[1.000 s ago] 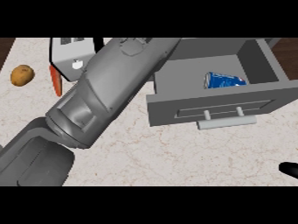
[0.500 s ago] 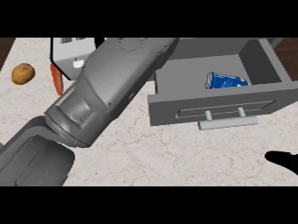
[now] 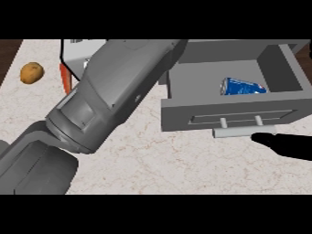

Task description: Pick up the can, place it into the drawer and close the drawer

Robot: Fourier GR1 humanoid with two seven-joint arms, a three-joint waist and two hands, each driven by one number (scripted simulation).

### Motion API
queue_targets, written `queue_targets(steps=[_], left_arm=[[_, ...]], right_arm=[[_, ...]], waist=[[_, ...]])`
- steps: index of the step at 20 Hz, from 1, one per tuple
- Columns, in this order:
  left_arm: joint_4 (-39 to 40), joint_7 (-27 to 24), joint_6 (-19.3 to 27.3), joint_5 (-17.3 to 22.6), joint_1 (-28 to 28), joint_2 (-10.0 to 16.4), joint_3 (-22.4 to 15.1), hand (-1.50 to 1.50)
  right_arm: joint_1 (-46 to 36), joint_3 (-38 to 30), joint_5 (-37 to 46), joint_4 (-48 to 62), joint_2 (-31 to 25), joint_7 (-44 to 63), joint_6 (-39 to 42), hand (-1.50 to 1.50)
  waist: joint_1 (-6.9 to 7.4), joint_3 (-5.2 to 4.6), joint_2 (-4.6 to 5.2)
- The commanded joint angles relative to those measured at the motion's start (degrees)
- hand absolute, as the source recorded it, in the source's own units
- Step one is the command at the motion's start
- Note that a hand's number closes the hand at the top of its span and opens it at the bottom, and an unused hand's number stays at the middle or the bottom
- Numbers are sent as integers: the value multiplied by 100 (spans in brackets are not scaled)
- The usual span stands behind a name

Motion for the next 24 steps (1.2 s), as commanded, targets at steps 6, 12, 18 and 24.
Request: queue_targets(steps=[6, 12, 18, 24], left_arm=[[95, -76, -71, -37, 20, 0, -83, -150], [140, 124, -363, -120, -159, 190, 96, -150], [-11, 92, -615, -186, 210, 622, 203, -150], [-480, 435, -502, -341, 402, 719, 83, -150]], right_arm=[[-906, 909, 1590, 1778, 39, -443, -423, -150], [-1508, 1198, 2617, 3321, 297, -607, -1107, -150], [-1647, 1154, 3048, 4753, 567, -1271, -2154, -150], [-2627, 859, 3447, 6387, 921, -1265, -3106, -150]], waist=[[202, -3, -61], [400, -7, -82], [434, -7, -110], [633, -10, -156]])
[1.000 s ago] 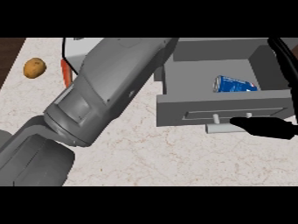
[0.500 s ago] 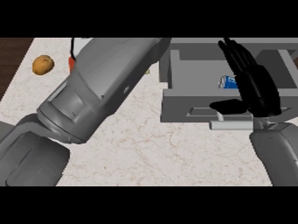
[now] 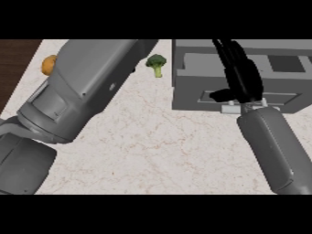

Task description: Pick up the can, place it into the drawer and close the drawer

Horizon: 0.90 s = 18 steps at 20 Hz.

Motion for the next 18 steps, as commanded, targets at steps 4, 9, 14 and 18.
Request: queue_targets(steps=[4, 9, 14, 18], left_arm=[[-354, 244, -114, -148, 268, 294, -73, -150], [-827, 404, -118, -168, 674, 341, -107, -150], [-1223, 528, -283, -234, 984, 759, -112, -150], [-1577, 602, -340, -295, 1255, 901, -194, -150]], right_arm=[[-1139, -404, 543, 1756, 230, 124, -1278, -150], [-1780, -720, 470, 2688, 143, -81, -1631, -150], [-2372, -828, 535, 3297, 201, -194, -1952, -150], [-2768, -975, 591, 3731, 22, -106, -2073, -150]], waist=[[170, 2, 24], [277, -1, 4], [293, -1, 18], [396, -1, 40]])
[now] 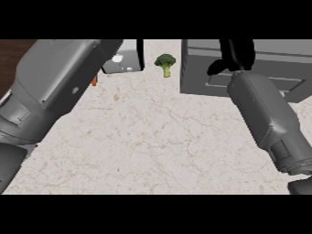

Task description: Pick up the can, place it into the drawer and close the drawer

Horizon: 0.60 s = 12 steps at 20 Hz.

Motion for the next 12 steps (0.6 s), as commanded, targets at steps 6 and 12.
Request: queue_targets(steps=[6, 12], left_arm=[[-871, 242, -93, -32, 639, 317, -82, -150], [-1284, 422, -99, -58, 795, 537, -94, -150]], right_arm=[[-1019, -295, -77, 635, -112, -23, -73, -150], [-1193, -795, -725, 576, 43, -659, 114, -150]], waist=[[191, -5, -12], [186, 8, -11]])
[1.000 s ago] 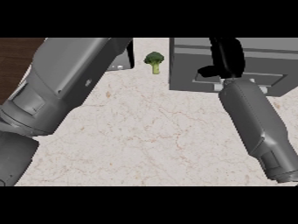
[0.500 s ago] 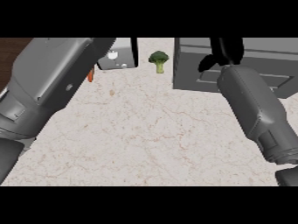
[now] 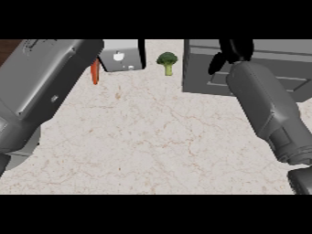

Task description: Pick up the can, place it into the drawer and close the drawer

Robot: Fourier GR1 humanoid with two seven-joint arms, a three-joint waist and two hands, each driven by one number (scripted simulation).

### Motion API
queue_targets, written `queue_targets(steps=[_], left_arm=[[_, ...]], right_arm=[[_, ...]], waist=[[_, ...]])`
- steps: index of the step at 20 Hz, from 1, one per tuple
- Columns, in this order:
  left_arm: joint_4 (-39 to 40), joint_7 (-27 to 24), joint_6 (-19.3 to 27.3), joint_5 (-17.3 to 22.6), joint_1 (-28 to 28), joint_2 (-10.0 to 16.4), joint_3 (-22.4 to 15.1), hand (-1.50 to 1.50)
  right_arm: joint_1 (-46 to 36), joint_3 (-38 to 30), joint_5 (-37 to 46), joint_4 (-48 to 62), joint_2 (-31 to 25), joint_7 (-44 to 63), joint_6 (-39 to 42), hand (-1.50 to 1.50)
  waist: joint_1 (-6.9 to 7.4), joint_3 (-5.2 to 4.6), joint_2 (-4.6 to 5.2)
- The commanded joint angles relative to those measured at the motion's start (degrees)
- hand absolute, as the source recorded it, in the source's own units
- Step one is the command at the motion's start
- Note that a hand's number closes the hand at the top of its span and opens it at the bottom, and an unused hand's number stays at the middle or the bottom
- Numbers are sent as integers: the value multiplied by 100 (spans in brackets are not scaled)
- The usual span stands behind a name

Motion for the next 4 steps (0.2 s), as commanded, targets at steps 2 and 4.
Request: queue_targets(steps=[2, 4], left_arm=[[-496, 154, -56, 39, 345, 139, -21, -150], [-758, 228, 7, -19, 491, 211, -93, -150]], right_arm=[[-462, -563, -614, -175, -25, -392, -93, -150], [-429, -560, -571, -57, 101, -389, -195, -150]], waist=[[111, -46, -93], [133, -49, -110]])
